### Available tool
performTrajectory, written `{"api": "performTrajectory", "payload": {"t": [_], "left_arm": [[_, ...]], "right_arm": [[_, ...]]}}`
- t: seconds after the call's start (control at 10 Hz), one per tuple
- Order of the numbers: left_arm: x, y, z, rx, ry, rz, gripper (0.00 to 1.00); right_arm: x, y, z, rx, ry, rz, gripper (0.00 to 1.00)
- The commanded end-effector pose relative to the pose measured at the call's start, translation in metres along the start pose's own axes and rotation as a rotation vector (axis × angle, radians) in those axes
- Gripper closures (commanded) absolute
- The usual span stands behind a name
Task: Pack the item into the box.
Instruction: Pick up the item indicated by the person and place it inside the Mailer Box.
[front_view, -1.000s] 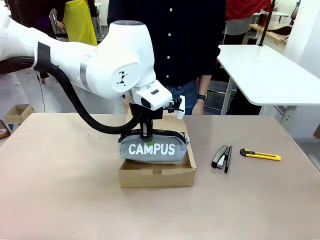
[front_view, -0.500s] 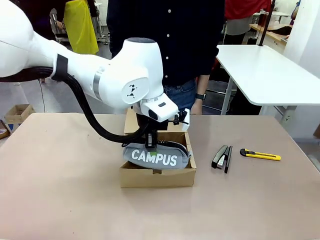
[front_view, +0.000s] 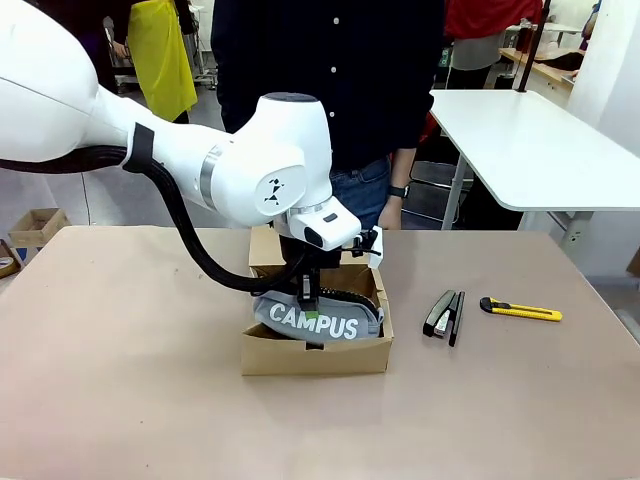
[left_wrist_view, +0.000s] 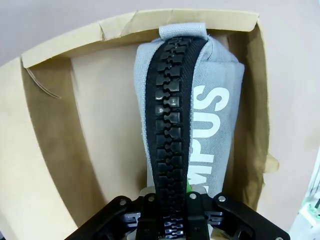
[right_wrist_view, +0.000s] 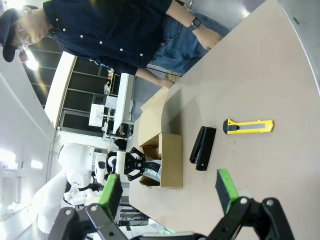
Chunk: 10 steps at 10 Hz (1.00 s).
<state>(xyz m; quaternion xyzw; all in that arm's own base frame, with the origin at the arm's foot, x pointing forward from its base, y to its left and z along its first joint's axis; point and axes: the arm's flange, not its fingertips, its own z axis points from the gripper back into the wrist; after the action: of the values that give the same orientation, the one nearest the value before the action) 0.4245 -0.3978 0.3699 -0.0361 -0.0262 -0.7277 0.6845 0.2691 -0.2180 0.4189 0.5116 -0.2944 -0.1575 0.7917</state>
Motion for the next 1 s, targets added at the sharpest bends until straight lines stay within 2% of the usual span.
{"api": "performTrajectory", "payload": {"t": [0.0,0.2,0.3,0.4,0.5,0.6,0.9], "left_arm": [[-0.001,-0.003,-0.016,-0.039,-0.028,0.047,0.92],[-0.003,-0.001,-0.017,-0.048,-0.031,0.047,0.92],[-0.003,-0.001,-0.016,-0.042,-0.039,0.037,0.82],[-0.003,-0.001,-0.015,-0.027,-0.028,0.022,0.36],[-0.004,-0.001,-0.012,-0.007,-0.034,0.005,0.24],[-0.004,-0.002,-0.009,0.007,-0.023,0.009,0.00],[-0.007,-0.004,0.001,0.044,0.001,0.009,0.00]], "right_arm": [[0.002,-0.001,-0.002,0.024,-0.021,0.028,0.00],[0.002,-0.001,-0.002,0.024,-0.021,0.028,0.00],[0.002,-0.001,-0.002,0.024,-0.021,0.028,0.00],[0.002,-0.001,-0.002,0.024,-0.021,0.028,0.00],[0.002,-0.001,-0.002,0.024,-0.021,0.028,0.00],[0.002,-0.001,-0.002,0.024,-0.021,0.028,0.00],[0.002,-0.001,-0.002,0.024,-0.021,0.028,0.00]]}}
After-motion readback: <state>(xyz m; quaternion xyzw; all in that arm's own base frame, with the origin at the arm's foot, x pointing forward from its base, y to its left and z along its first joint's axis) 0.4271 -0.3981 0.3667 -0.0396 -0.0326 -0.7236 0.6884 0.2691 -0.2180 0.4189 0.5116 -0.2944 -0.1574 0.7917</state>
